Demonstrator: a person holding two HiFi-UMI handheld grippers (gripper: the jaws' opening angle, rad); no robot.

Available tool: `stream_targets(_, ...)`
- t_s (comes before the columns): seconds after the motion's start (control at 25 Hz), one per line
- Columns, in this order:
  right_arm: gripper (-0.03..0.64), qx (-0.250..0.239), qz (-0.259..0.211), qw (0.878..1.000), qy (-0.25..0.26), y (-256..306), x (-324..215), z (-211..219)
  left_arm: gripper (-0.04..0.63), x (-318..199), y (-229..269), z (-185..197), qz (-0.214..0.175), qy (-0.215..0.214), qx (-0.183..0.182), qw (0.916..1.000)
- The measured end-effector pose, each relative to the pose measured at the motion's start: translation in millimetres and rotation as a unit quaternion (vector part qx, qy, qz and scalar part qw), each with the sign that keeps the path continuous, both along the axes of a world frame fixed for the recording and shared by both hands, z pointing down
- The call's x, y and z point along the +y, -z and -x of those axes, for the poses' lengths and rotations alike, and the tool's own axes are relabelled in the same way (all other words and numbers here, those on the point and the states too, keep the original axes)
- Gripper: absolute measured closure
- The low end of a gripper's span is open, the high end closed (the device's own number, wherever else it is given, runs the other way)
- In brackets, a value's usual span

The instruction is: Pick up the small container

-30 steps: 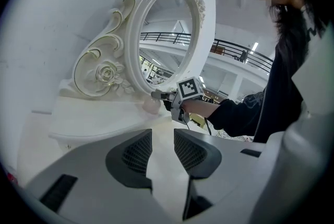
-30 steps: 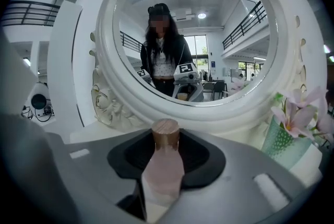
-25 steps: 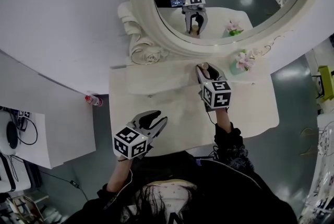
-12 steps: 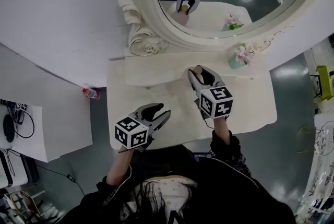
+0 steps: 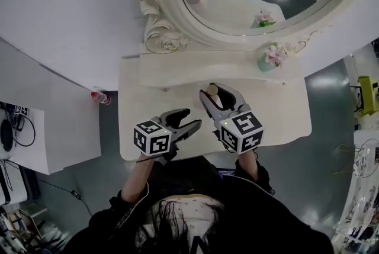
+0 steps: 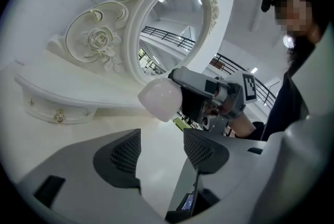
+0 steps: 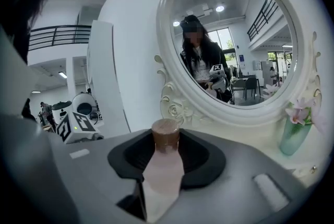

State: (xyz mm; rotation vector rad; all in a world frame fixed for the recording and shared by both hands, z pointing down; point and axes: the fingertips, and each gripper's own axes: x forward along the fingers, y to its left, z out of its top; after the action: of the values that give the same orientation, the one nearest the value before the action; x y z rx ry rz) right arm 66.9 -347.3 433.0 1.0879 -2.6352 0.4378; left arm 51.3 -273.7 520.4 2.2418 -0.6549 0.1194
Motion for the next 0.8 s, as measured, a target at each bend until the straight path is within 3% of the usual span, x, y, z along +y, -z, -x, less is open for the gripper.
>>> stream_targets(0.36, 0.468, -0.01, 0.001, 1.0, 0.026, 7, 52, 10, 0.357, 19, 16, -15, -0.018, -0.006, 0.037, 0.9991)
stream_targets(0.8, 0.468, -0.028, 0.004, 0.999, 0.017, 4, 87, -4, 0.357, 52, 16, -28, -0.033, -0.016, 0.015, 0.9992)
